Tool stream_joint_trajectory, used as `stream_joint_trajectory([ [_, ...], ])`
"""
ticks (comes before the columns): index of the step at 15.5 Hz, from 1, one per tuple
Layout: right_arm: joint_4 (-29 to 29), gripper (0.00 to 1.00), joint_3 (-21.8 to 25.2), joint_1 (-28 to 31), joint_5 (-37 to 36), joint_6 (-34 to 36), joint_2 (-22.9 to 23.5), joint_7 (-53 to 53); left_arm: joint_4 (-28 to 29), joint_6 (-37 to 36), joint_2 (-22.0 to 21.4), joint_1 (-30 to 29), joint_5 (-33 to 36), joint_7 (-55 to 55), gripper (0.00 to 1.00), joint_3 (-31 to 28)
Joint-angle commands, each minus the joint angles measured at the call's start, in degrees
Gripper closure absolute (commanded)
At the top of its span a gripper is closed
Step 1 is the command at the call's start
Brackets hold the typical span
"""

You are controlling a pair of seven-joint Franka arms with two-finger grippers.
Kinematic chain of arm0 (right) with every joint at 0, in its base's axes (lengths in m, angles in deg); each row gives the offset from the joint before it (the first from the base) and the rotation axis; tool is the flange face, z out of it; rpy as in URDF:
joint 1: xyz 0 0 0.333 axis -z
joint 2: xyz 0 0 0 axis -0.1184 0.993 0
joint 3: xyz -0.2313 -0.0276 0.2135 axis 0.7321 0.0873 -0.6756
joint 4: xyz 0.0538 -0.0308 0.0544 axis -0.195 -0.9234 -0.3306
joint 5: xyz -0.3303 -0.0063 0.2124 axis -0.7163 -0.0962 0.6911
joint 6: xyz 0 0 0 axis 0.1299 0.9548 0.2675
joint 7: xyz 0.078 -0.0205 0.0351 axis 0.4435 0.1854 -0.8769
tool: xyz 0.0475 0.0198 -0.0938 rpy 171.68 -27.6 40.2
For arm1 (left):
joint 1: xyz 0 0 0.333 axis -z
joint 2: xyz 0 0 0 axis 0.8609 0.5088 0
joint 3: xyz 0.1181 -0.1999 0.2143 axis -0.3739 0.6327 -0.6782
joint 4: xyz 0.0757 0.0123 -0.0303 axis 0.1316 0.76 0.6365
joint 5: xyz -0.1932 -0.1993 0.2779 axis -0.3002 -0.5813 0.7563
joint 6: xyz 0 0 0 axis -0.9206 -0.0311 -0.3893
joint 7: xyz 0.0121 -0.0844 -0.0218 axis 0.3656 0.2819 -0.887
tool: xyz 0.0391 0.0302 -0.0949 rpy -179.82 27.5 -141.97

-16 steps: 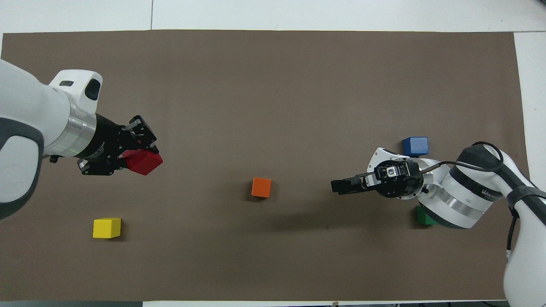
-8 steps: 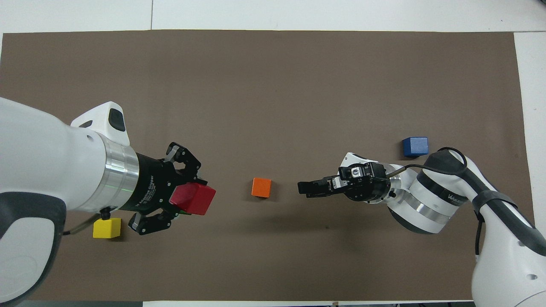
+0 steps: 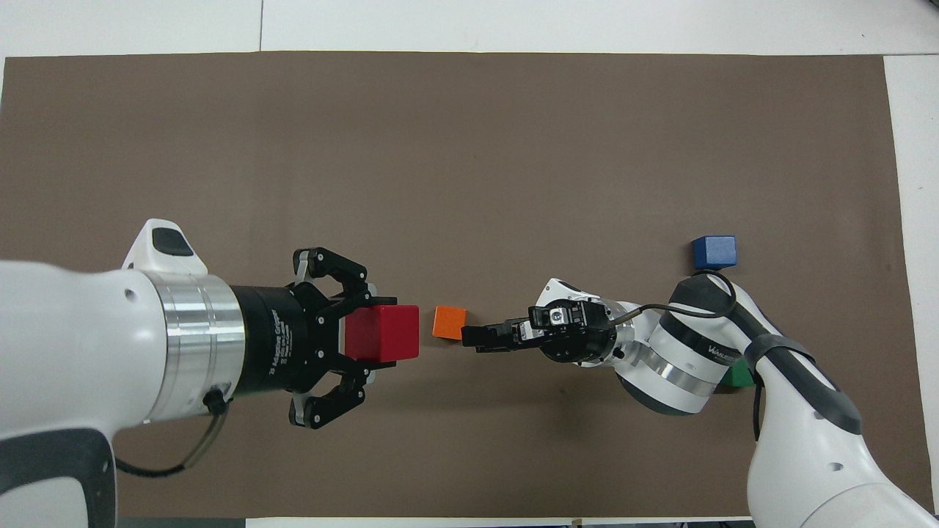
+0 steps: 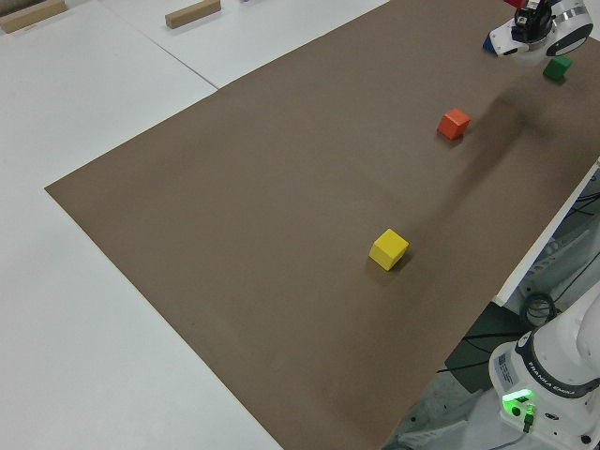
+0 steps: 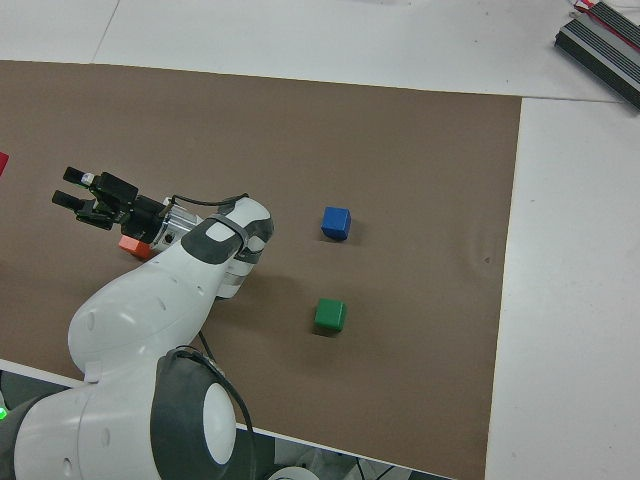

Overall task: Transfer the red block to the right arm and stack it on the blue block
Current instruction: 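Carry the red cube toward the right gripper while the right gripper approaches, then close the right gripper on the red cube held by the left gripper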

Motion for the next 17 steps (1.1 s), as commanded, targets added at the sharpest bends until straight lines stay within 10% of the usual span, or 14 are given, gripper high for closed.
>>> stream_joint_trajectory([
  [1, 0.88, 0.0, -1.16, -1.81, 4.34, 0.57, 0.8, -1.72, 5.1, 3.43, -4.65, 1.77, -1.6, -2.05, 1.0, -0.79],
  [17, 3.96, 0.0, -2.13, -9.64, 11.92, -4.0, 1.06, -7.43, 10.72, 11.34, -7.64, 1.69, -1.6, -13.22, 1.0, 4.3],
])
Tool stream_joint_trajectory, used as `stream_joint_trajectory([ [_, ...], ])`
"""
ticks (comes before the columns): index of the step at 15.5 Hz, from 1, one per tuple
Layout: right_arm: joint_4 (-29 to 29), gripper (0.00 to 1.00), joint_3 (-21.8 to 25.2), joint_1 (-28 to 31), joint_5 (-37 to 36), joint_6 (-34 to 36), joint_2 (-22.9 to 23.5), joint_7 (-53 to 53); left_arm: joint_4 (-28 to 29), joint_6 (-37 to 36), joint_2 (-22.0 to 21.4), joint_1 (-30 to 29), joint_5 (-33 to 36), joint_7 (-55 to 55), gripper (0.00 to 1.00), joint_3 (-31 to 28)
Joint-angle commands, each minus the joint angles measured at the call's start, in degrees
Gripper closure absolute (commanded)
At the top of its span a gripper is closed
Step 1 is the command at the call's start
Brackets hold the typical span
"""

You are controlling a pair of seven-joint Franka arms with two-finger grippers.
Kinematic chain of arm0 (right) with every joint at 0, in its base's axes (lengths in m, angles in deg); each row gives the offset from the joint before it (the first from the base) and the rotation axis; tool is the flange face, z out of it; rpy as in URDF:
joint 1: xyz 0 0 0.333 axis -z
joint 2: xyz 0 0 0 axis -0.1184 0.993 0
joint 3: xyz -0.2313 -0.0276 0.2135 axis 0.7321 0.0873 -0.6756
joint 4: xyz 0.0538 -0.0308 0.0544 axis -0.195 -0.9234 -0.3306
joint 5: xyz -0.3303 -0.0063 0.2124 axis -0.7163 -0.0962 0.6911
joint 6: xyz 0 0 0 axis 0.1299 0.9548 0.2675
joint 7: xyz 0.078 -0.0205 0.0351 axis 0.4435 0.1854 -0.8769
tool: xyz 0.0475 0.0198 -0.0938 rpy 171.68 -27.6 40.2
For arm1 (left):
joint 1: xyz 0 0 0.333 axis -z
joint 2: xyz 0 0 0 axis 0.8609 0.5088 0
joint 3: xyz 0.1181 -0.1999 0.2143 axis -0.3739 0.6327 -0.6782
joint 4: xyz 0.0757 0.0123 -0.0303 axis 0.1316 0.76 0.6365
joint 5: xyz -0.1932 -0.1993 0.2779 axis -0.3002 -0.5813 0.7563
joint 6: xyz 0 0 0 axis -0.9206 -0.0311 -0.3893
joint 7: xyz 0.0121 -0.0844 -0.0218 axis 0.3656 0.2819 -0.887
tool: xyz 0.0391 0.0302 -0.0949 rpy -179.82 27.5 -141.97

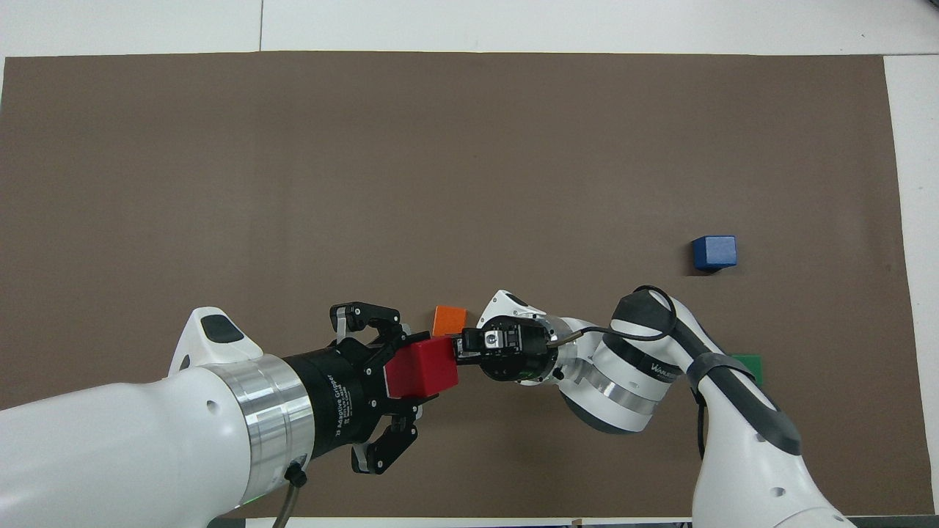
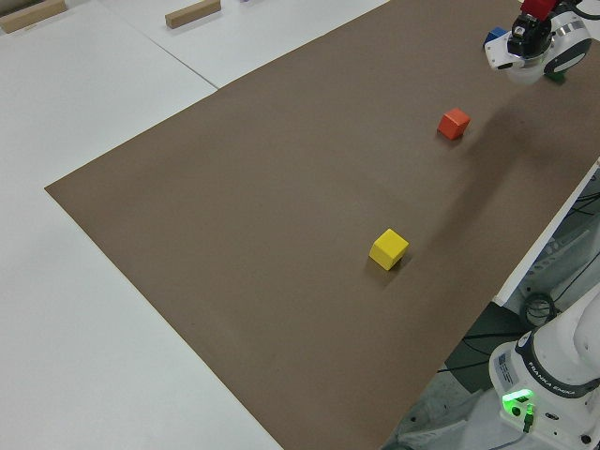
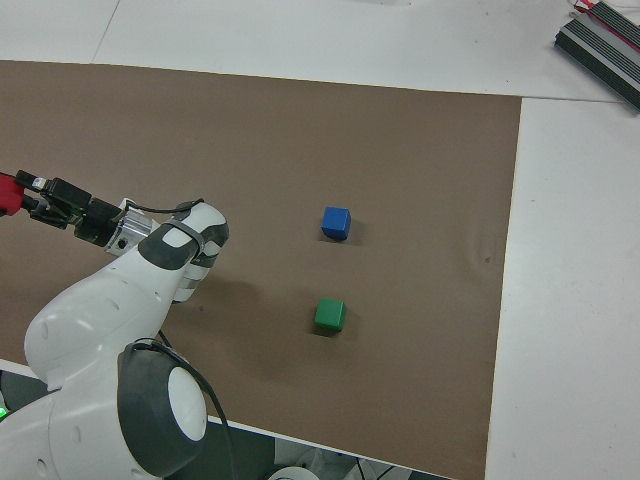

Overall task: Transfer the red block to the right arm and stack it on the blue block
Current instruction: 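Close the right gripper on the red cube held by the left gripper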

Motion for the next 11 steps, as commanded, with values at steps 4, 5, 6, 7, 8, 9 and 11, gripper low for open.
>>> stream_joint_trajectory([
  [4, 0.69, 0.24, -0.44, 0.07, 1.7, -2.04, 0.37, -0.78, 1.95, 0.99, -1.66, 0.11, -1.42, -1.57, 1.0, -0.34],
  [5, 0.69, 0.79, -0.36, -0.45, 1.7, -2.39, 0.37, -1.13, 2.12, 0.81, -1.75, 0.2, -1.42, -1.57, 1.0, -0.34],
  [6, 0.69, 1.0, -0.36, -0.37, 1.27, -2.57, 0.37, -1.22, 2.12, 0.81, -1.75, 0.2, -1.42, -1.57, 1.0, -0.34],
  [7, 0.77, 1.0, -0.36, -0.54, 1.27, -3.0, 0.37, -1.22, 2.21, 0.81, -1.75, 0.28, -1.42, -1.57, 1.0, -0.34],
  [8, 0.86, 1.0, -0.36, -0.46, 1.18, -3.96, 0.11, -1.13, 2.21, 0.81, -1.75, 0.28, -1.42, -1.57, 1.0, -0.34],
  [9, 1.04, 1.0, -0.36, -0.46, 1.18, -4.5, 0.11, -1.22, 2.21, 0.81, -1.75, 0.28, -1.42, -1.57, 1.0, -0.34],
  [11, 1.21, 1.0, -0.36, -0.28, 0.92, -4.33, 0.2, -1.13, 2.21, 0.55, -1.75, 0.28, -1.33, -1.05, 1.0, -0.34],
])
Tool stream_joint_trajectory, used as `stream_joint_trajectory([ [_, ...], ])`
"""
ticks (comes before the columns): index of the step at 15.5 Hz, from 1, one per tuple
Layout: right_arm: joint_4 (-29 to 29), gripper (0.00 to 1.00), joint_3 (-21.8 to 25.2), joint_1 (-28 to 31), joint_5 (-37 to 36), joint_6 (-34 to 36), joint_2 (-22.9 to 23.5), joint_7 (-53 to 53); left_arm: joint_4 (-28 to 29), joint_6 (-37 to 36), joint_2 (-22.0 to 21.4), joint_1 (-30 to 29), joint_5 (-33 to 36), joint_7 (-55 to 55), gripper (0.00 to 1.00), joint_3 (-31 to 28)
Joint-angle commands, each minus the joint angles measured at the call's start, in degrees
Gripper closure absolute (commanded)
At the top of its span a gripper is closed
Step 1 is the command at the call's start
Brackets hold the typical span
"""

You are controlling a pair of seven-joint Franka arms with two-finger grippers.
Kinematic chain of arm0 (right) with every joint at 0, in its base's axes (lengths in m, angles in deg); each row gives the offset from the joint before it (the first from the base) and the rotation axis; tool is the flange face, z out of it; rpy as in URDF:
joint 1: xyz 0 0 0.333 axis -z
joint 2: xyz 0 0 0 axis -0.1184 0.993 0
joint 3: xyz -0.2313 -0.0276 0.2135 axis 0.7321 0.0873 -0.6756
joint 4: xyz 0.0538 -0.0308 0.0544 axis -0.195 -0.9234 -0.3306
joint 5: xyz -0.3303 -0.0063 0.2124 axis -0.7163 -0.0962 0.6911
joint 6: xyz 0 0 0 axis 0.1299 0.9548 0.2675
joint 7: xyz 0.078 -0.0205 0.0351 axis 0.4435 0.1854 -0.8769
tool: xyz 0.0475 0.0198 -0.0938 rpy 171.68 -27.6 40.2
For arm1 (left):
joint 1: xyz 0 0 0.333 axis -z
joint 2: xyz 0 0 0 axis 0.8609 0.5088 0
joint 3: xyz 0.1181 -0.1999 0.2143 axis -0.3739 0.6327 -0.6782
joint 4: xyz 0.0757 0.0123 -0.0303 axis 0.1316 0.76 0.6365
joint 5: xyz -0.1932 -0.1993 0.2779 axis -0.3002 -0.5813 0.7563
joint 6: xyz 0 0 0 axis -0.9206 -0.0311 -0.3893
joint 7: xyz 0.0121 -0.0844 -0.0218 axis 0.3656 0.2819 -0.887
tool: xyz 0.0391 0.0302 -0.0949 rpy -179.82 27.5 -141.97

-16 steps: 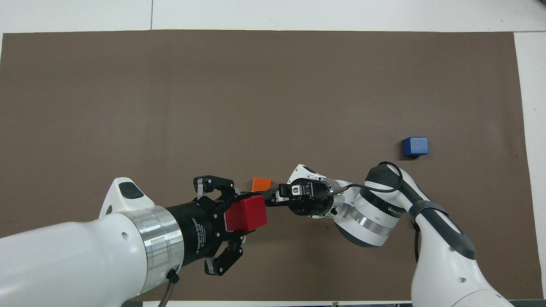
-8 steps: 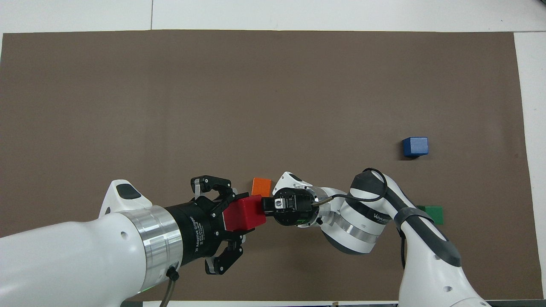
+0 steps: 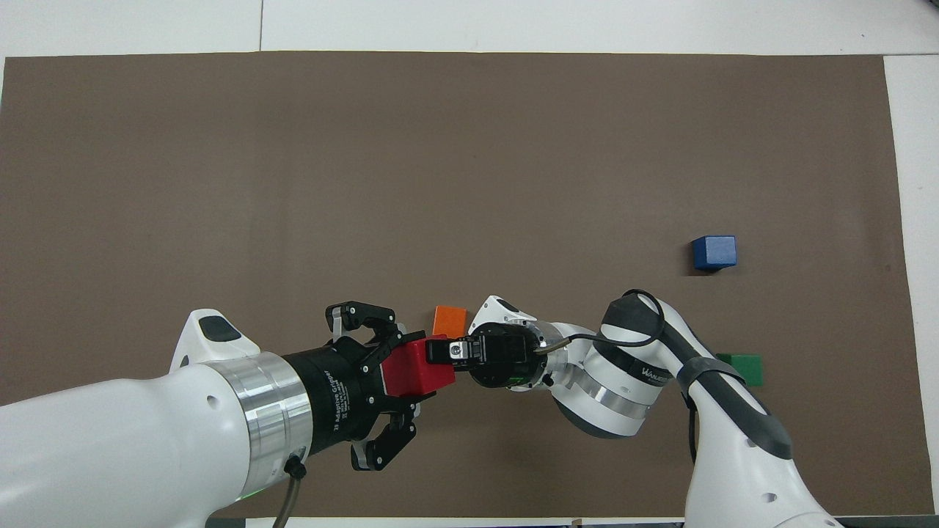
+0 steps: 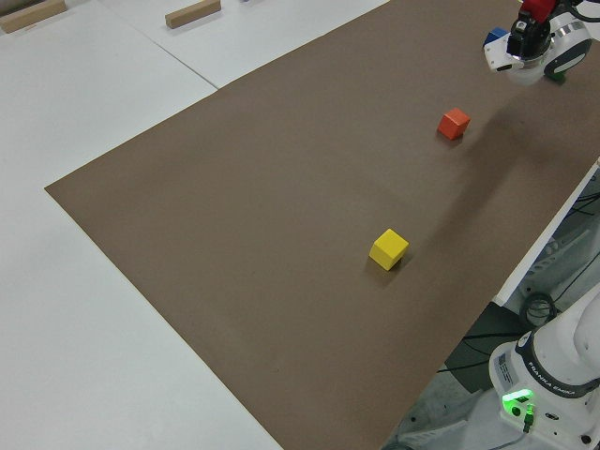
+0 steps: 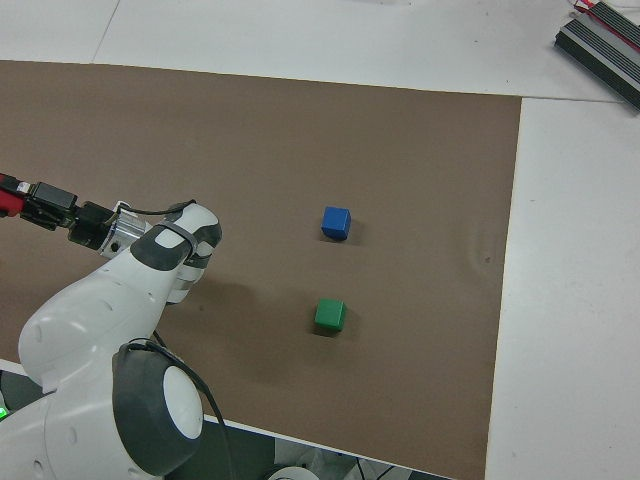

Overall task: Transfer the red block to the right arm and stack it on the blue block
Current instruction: 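Close the right gripper on the red cube held by the left gripper, then open the left gripper and withdraw it while the right gripper holds the cube, then carry the red cube with the right gripper over the blue cube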

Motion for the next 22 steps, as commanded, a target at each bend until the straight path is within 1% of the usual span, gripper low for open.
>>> stream_joint_trajectory([
  [1, 1.3, 1.0, -0.39, -0.28, 0.85, -2.91, 0.19, -1.27, 1.5, 0.37, -1.64, 0.26, -1.02, 0.13, 1.0, -0.08],
  [2, 1.39, 1.0, -0.39, -0.28, 0.85, -2.91, 0.1, -1.27, 1.07, 0.37, -1.47, -0.09, -0.85, -0.21, 0.28, -0.08],
  [3, 1.48, 1.0, -0.39, -0.19, 0.85, -2.82, 0.1, -1.27, 0.8, -0.33, -1.46, -0.27, -0.32, -0.3, 0.0, -0.16],
  [4, 1.48, 1.0, -0.39, -0.1, 0.85, -2.65, 0.1, -1.27, 0.54, -1.47, -1.55, -0.44, 0.2, 0.22, 0.0, -0.43],
  [6, 1.83, 1.0, -0.39, -0.1, 0.76, -2.65, 0.1, -1.27, -0.52, -3.14, -1.55, -1.93, 2.93, 5.12, 0.0, -0.78],
  [8, 2.44, 1.0, -0.39, 0.07, 0.85, -2.82, 0.1, -1.19, -0.87, -6.65, -1.55, -5.09, 2.93, 11.36, 0.0, -0.87],
  [11, 2.62, 1.0, -0.3, 1.21, 0.76, -3.78, -1.47, 1.87, -1.84, -8.77, -1.29, -10.18, 2.93, 21.11, 0.0, -1.92],
  [13, 3.41, 1.0, -0.21, 2.79, 0.06, -7.29, -3.14, 4.69, -1.84, -10.0, -1.2, -13.78, 3.54, 31.54, 0.0, -2.89],
  [15, 4.38, 1.0, -0.13, 5.86, -3.0, -11.06, -5.6, 9.33, -1.92, -10.7, -0.59, -21.41, 3.9, 44.72, 0.0, -2.8],
  [16, 4.55, 1.0, 0.05, 7.88, -5.98, -14.57, -7.7, 12.75, -2.79, -11.05, 1.07, -24.23, 4.33, 49.92, 0.0, -2.8],
  [17, 4.99, 1.0, 0.05, 10.25, -10.27, -18.95, -10.42, 17.05, -4.63, -11.23, 3.69, -25.48, 6.86, 54.84, 0.0, -2.8],
  [18, 6.04, 1.0, -0.04, 12.18, -13.88, -22.48, -12.53, 20.66, -7.09, -11.67, 6.77, -25.49, 12.11, 58.03, 0.0, -2.8],
  [19, 7.18, 1.0, -0.04, 13.77, -16.7, -25.56, -13.86, 24.44, -9.81, -12.11, 9.93, -24.88, 19.56, 60.67, 0.0, -2.71],
  [20, 8.32, 1.0, 0.05, 14.48, -18.56, -27.33, -14.31, 26.74, -12.1, -12.72, 12.22, -24.88, 24.94, 64.61, 0.0, -2.8],
  [22, 10.17, 1.0, 0.14, 16.24, -24.26, -30.58, -14.4, 28.69, -16.32, -14.04, 14.78, -26.36, 30.68, 78.89, 0.0, -3.06],
])
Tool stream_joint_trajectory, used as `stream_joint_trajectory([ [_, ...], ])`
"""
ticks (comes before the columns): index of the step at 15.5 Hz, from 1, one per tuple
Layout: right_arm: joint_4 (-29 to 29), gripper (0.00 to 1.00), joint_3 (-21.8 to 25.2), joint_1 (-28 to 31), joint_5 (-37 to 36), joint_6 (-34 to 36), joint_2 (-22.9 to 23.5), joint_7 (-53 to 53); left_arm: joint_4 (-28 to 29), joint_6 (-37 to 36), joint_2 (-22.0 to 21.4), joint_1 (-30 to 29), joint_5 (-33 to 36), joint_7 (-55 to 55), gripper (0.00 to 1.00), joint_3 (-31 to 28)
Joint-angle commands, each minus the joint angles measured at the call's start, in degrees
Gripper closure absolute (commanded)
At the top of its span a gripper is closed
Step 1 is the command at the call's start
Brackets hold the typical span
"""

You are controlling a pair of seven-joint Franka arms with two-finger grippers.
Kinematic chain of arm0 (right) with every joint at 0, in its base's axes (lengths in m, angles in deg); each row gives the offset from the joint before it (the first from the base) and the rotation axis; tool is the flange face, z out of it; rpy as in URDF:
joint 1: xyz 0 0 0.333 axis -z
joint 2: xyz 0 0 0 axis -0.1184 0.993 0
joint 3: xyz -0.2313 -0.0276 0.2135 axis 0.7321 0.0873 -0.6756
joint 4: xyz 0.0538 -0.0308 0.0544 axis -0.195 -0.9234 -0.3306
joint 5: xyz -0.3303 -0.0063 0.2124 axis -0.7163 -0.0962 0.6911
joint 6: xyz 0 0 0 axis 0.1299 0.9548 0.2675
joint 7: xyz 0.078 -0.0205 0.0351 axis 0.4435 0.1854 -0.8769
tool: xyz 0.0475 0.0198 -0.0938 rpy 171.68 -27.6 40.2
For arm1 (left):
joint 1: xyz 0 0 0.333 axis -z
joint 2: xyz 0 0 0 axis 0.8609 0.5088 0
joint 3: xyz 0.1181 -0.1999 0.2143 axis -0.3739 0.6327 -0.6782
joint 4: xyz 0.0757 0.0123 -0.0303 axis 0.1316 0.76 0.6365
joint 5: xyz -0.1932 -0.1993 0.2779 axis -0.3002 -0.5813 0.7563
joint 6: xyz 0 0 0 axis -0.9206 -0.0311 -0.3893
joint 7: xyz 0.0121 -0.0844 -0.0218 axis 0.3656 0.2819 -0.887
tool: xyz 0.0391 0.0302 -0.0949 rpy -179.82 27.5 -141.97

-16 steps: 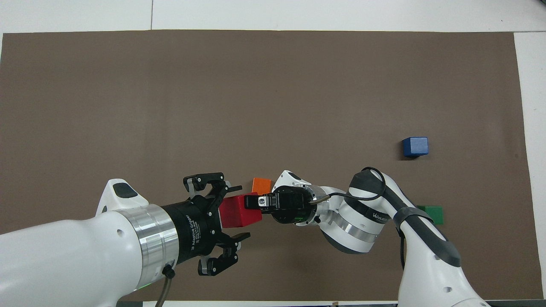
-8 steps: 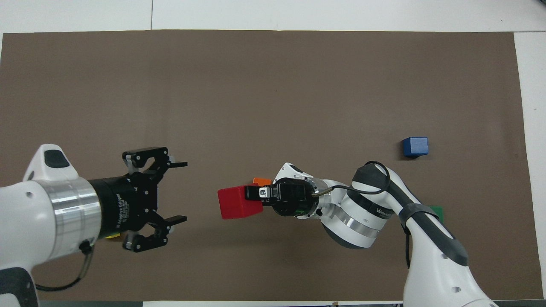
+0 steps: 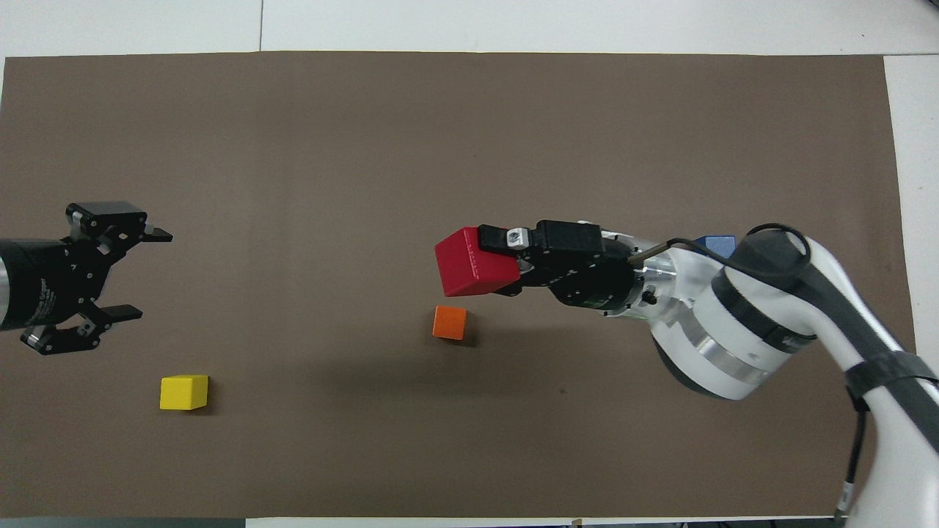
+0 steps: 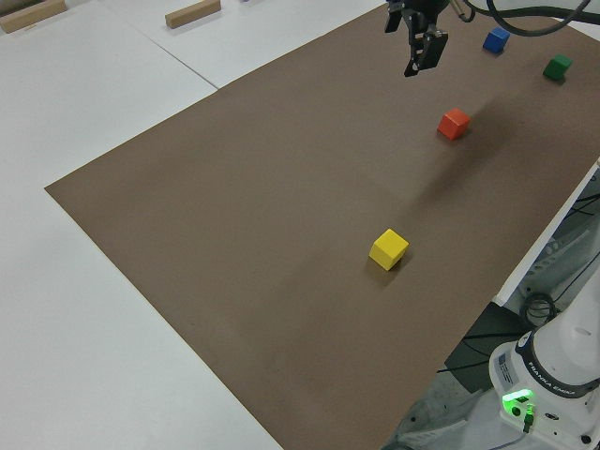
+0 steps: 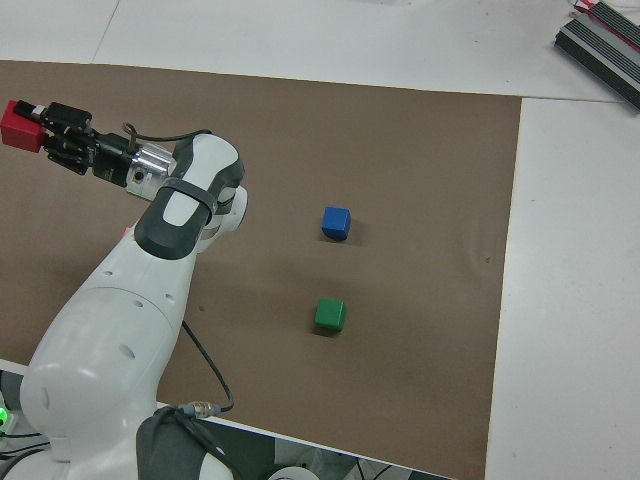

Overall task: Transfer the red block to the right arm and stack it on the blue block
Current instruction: 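Carry the red cube with the right gripper over the blue cube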

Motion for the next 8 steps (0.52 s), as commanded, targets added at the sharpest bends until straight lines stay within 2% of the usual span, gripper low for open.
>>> stream_joint_trajectory([
  [1, 2.65, 1.0, -0.53, 2.37, -9.63, -5.43, -0.51, 4.51, -9.98, -5.47, 6.41, -2.6, 9.06, 18.12, 0.0, 0.32],
  [3, 4.24, 1.0, -0.53, 3.69, -20.08, -9.74, -1.74, 7.86, -14.46, -9.68, 8.79, -3.4, 14.43, 28.42, 0.0, 0.05],
  [5, 4.68, 1.0, -0.27, 4.83, -28.61, -11.16, -2.8, 10.67, -16.15, -12.33, 9.24, -3.41, 19.0, 37.92, 0.0, -0.03],
  [8, 8.98, 1.0, -0.18, 7.56, -45.48, -11.51, -3.77, 17.6, -13.36, -15.58, 8.19, -3.14, 19.38, 42.18, 0.0, 0.05],
])
